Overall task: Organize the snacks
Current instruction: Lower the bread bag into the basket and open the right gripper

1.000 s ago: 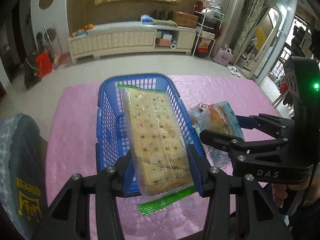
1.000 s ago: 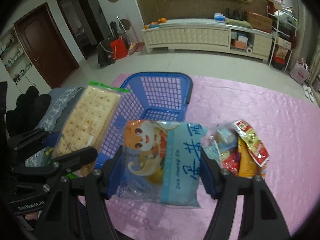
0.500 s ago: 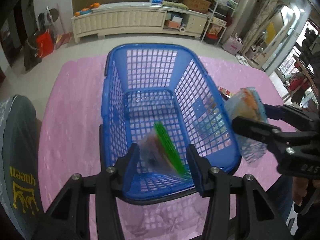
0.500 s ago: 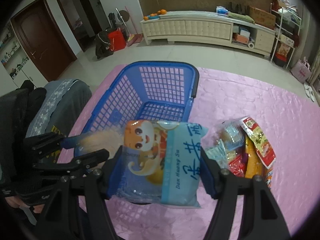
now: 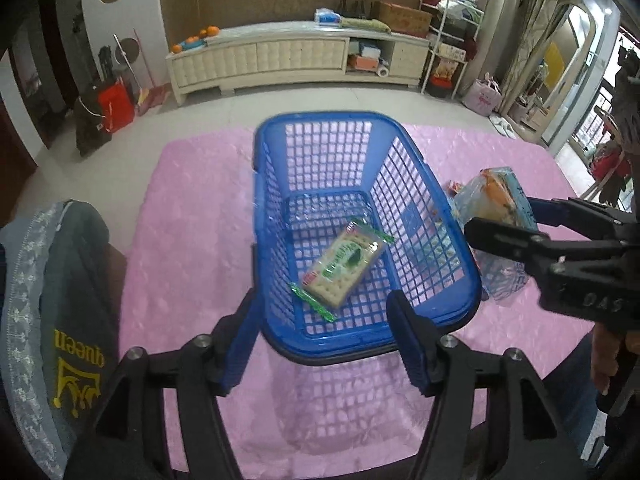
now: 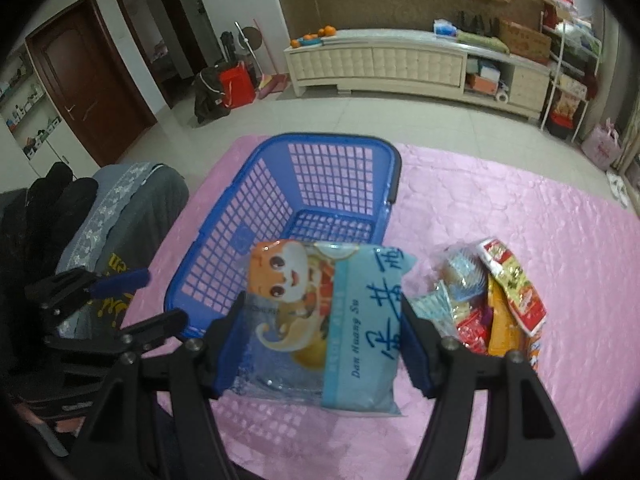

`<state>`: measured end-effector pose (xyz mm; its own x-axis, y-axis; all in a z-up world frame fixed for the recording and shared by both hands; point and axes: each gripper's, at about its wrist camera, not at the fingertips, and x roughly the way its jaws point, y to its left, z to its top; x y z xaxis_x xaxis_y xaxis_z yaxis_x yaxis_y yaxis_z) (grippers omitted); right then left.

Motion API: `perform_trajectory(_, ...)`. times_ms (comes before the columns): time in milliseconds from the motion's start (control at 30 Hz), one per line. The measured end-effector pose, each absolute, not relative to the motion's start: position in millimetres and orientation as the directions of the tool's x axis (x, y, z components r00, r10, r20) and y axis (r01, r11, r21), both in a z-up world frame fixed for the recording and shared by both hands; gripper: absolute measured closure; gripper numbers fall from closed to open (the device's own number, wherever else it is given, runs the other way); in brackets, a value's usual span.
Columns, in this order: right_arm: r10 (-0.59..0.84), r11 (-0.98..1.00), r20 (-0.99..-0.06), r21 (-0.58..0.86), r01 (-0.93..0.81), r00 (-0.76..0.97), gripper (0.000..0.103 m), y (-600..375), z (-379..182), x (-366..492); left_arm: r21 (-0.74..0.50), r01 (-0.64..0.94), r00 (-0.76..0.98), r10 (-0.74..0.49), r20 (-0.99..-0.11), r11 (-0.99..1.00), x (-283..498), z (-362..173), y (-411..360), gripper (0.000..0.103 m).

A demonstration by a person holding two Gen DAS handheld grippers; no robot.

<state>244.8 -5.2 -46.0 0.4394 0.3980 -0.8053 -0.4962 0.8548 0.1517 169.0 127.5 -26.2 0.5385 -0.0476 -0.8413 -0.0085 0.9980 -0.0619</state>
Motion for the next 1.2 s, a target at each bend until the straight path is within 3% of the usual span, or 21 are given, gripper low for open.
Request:
perform_trajectory(233, 0.405, 0.831, -0.809, 0.132, -0.54, 0.426, 0.031, 20.8, -48.4, 245.1, -0.061, -0.044, 0.571, -0.025, -0.82, 0.997, 170.1, -24.6, 148.7, 0.039)
perform_trajectory(367, 0.321, 0.843, -0.814, 0.012, -0.538, 0.485, 0.031, 36.9, -57.1, 248.5, -0.044, -0.032, 0.586, -0.017, -0.81, 0.999, 171.6, -28.3, 154.2, 0.039)
perform_trajectory(500, 0.349, 0.835, -0.839, 0.075, -0.545, 0.418, 0.031, 43.1, -73.0, 257.1, -0.06, -0.046, 0.577, -0.022, -0.816, 0.997, 177.5, -39.3, 162.9, 0.039)
perform_trajectory(667, 0.291, 0.835, -0.853, 0.006, -0.55, 0.432, 0.031, 51.8, -86.7, 256.4, -0.08, -0.056, 0.56, -0.034, -0.828, 0.995, 180.9, -53.6, 168.0, 0.039)
perform_trajectory(733, 0.289, 0.84, -0.857, 0.013, -0.542, 0.427, 0.029, 50.4, -90.2, 258.3, -0.078, -0.051, 0.558, -0.037, -0.829, 0.996, 180.1, -55.6, 167.7, 0.039)
perform_trajectory(833, 0.299, 0.837, -0.867, 0.037, -0.546, 0.399, 0.018, 50.0, -93.7, 260.8, -0.068, -0.055, 0.559, -0.026, -0.829, 0.996, 177.3, -55.1, 164.1, 0.039)
perform_trajectory(1000, 0.293, 0.842, -0.84, 0.001, -0.54, 0.456, 0.015, 38.3, -76.4, 246.5, -0.05, -0.027, 0.579, -0.025, -0.815, 0.998, 169.0, -43.7, 151.6, 0.039)
perform_trajectory(1200, 0.342, 0.845, -0.818, 0.053, -0.532, 0.462, 0.015, 7.0, -53.6, 233.7, -0.04, -0.004, 0.614, -0.029, -0.789, 0.999, 159.7, -20.6, 127.2, 0.039)
